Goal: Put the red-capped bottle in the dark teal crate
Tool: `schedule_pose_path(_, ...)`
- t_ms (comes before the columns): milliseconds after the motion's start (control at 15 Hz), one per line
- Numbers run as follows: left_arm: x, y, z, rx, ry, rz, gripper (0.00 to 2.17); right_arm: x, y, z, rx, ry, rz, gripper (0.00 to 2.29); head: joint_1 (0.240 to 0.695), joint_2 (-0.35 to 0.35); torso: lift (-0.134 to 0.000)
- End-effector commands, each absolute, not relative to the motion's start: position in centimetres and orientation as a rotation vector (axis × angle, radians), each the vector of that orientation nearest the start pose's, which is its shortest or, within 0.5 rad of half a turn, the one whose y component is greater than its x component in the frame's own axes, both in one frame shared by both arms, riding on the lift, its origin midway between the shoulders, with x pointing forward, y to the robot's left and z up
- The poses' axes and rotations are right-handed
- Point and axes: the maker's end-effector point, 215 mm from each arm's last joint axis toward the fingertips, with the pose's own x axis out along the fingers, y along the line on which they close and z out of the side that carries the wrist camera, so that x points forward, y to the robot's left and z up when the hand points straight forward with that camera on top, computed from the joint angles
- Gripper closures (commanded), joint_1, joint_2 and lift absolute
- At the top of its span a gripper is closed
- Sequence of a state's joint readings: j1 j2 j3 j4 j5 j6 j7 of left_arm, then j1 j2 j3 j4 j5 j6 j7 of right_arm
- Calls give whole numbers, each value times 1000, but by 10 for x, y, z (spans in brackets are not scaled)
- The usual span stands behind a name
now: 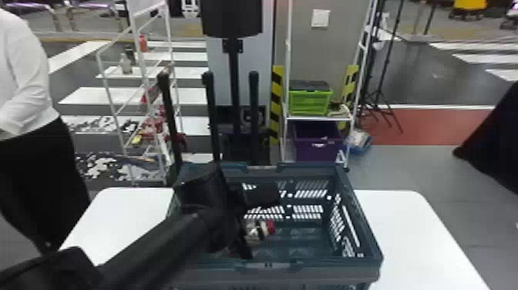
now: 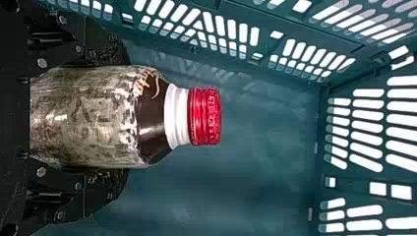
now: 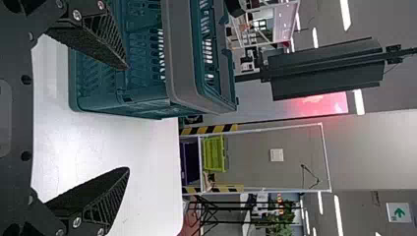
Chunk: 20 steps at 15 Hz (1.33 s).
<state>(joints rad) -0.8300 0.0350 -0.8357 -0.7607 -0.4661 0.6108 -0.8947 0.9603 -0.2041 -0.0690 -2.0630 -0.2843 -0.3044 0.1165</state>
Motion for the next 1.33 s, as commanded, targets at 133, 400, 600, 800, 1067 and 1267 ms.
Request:
schedule_pose_path(133,619,54,-481,989,870,-938,33,289,-262,-397,93,158,120,151,499,0,0)
schedule_pose_path(400,634,51,-443,940,827,-888,36,287,-262,-398,92,161,119,151,499,0,0)
schedule_pose_path(600,644,58,-389,790,771,-812,66,287,-264,-399,91,163,117,151,499,0,0)
schedule_pose_path(800,654,91,-327,608,673,-716,70,287,-265,-399,88,166,116,151,499,0,0)
schedule_pose_path(1067,636,137,-256,325,437,-619,80,287,-267,-397,85,164,121,151,499,0,0)
schedule_pose_path(1267,594,202,-219,194,277,-447,80,287,-268,-395,81,160,129,151,499,0,0)
